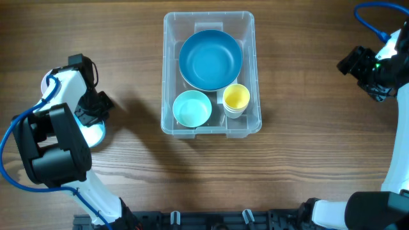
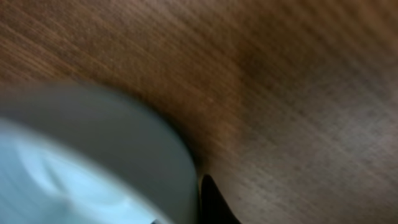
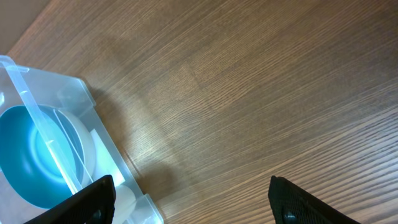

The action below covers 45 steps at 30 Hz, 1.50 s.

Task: Pack container
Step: 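Grasp the light blue bowl with the left gripper, then stack the light blue bowl into the green bowl, then grasp the pink bowl with the left gripper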

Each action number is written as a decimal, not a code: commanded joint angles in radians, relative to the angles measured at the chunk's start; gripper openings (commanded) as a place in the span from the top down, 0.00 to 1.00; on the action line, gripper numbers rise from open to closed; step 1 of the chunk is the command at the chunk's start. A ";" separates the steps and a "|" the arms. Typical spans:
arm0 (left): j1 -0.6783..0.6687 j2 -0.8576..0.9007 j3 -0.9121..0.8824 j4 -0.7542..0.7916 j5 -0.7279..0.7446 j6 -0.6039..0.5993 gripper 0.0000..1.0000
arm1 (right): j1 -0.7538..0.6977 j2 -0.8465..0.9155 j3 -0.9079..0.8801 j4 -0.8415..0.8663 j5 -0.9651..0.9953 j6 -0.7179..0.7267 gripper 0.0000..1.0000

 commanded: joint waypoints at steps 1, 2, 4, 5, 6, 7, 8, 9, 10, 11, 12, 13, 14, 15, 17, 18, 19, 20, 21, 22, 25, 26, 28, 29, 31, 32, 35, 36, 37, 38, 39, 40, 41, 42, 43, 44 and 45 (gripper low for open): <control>0.003 -0.010 -0.003 -0.016 0.029 -0.004 0.96 | 0.004 0.011 -0.007 0.000 0.005 -0.019 0.20; -0.005 -0.037 -0.001 -0.023 0.068 -0.004 0.96 | 0.004 0.011 -0.007 0.000 0.005 -0.019 0.20; -0.032 -0.119 0.014 -0.044 0.120 -0.004 0.96 | 0.004 0.011 -0.007 0.000 0.005 -0.019 0.20; -0.065 -0.192 0.042 -0.072 0.133 -0.004 0.96 | 0.004 0.011 -0.007 0.000 0.005 -0.019 0.20; -0.111 -0.267 0.086 -0.108 0.133 -0.004 0.96 | 0.004 0.011 -0.007 0.000 0.005 -0.019 0.20; -0.153 -0.325 0.130 -0.137 0.132 -0.003 0.96 | 0.004 0.011 -0.007 0.000 0.006 -0.019 0.20; -0.232 -0.403 0.200 -0.159 0.132 -0.003 0.96 | 0.004 0.011 -0.007 0.000 0.005 -0.019 0.20; -0.307 -0.454 0.257 -0.162 0.131 -0.003 0.96 | 0.004 0.011 -0.007 0.000 0.006 -0.019 0.20; -0.375 -0.481 0.301 -0.161 0.127 -0.004 0.96 | 0.004 0.011 -0.007 0.000 0.006 -0.019 0.20; -0.462 -0.499 0.345 -0.161 0.104 -0.005 0.96 | 0.004 0.011 -0.007 0.001 0.005 -0.019 0.20; -0.535 -0.500 0.372 -0.161 0.077 -0.012 0.96 | 0.004 0.011 -0.007 0.001 0.006 -0.019 0.20; -0.633 -0.496 0.381 -0.148 0.071 -0.012 0.96 | 0.004 0.011 -0.007 0.001 0.005 -0.019 0.20; -0.695 -0.483 0.381 -0.144 0.071 -0.016 0.96 | 0.004 0.011 -0.007 0.001 0.006 -0.019 0.20; -0.769 -0.450 0.381 -0.149 0.072 -0.015 0.96 | 0.004 0.011 -0.007 0.001 0.005 -0.019 0.20; -0.875 -0.354 0.381 -0.192 0.072 -0.015 0.96 | 0.004 0.011 -0.007 0.000 0.005 -0.019 0.20; -0.900 -0.312 0.381 -0.209 0.072 -0.015 0.96 | 0.004 0.011 -0.007 0.000 0.005 -0.019 0.20; -0.925 -0.253 0.381 -0.220 0.072 -0.014 0.96 | 0.004 0.011 -0.007 0.000 0.005 -0.019 0.20; -0.938 -0.211 0.381 -0.222 0.072 -0.014 0.96 | 0.004 0.011 -0.007 0.000 0.005 -0.019 0.20; -0.945 -0.163 0.381 -0.224 0.072 -0.014 0.96 | 0.004 0.011 -0.007 -0.001 0.005 -0.019 0.20; -0.945 -0.140 0.381 -0.228 0.072 -0.014 0.96 | 0.004 0.011 -0.007 -0.002 0.005 -0.019 0.20; -0.936 -0.111 0.381 -0.233 0.071 -0.011 0.96 | 0.004 0.011 -0.007 -0.002 0.005 -0.019 0.20; -0.933 -0.111 0.381 -0.233 0.071 -0.011 0.96 | 0.004 0.011 -0.007 -0.002 0.006 -0.019 0.20; -0.923 -0.111 0.381 -0.241 0.070 -0.007 0.66 | 0.004 0.011 -0.007 -0.002 0.005 -0.019 0.20; -0.918 -0.111 0.381 -0.244 0.070 -0.007 0.57 | 0.004 0.011 -0.007 -0.003 0.005 -0.019 0.20; -0.902 -0.111 0.381 -0.245 0.068 -0.007 0.48 | 0.004 0.011 -0.007 -0.004 0.005 -0.019 0.20; -0.896 -0.113 0.381 -0.245 0.068 -0.007 0.49 | 0.004 0.011 -0.007 -0.004 0.005 -0.019 0.20; -0.844 -0.178 0.381 -0.253 0.018 -0.008 0.54 | 0.004 0.011 -0.007 -0.004 0.006 -0.019 0.20; -0.806 -0.226 0.381 -0.259 -0.035 -0.008 0.54 | 0.004 0.011 -0.007 -0.004 0.005 -0.019 0.20; -0.770 -0.266 0.381 -0.261 -0.064 -0.007 0.51 | 0.004 0.011 -0.007 -0.003 0.005 -0.019 0.20; -0.673 -0.346 0.381 -0.263 -0.103 -0.006 0.37 | 0.004 0.011 -0.007 -0.003 0.006 -0.019 0.20; -0.620 -0.377 0.381 -0.258 -0.110 0.006 0.36 | 0.004 0.011 -0.007 -0.003 0.006 -0.019 0.20; -0.506 -0.419 0.381 -0.232 -0.117 0.023 0.32 | 0.004 0.011 -0.007 -0.002 0.006 -0.019 0.20; -0.410 -0.432 0.381 -0.200 -0.116 0.023 0.30 | 0.004 0.011 -0.007 0.000 0.006 -0.019 0.20; -0.317 -0.432 0.381 -0.171 -0.116 0.023 0.30 | 0.004 0.011 -0.007 0.000 0.006 -0.019 0.20; -0.192 -0.410 0.380 -0.131 -0.108 0.022 0.30 | 0.004 0.011 -0.007 -0.001 0.006 -0.019 0.20; -0.099 -0.374 0.380 -0.101 -0.072 0.022 0.26 | 0.004 0.011 -0.007 0.000 0.006 -0.019 0.20; -0.043 -0.340 0.380 -0.085 -0.030 0.022 0.27 | 0.004 0.011 -0.007 0.000 0.006 -0.019 0.20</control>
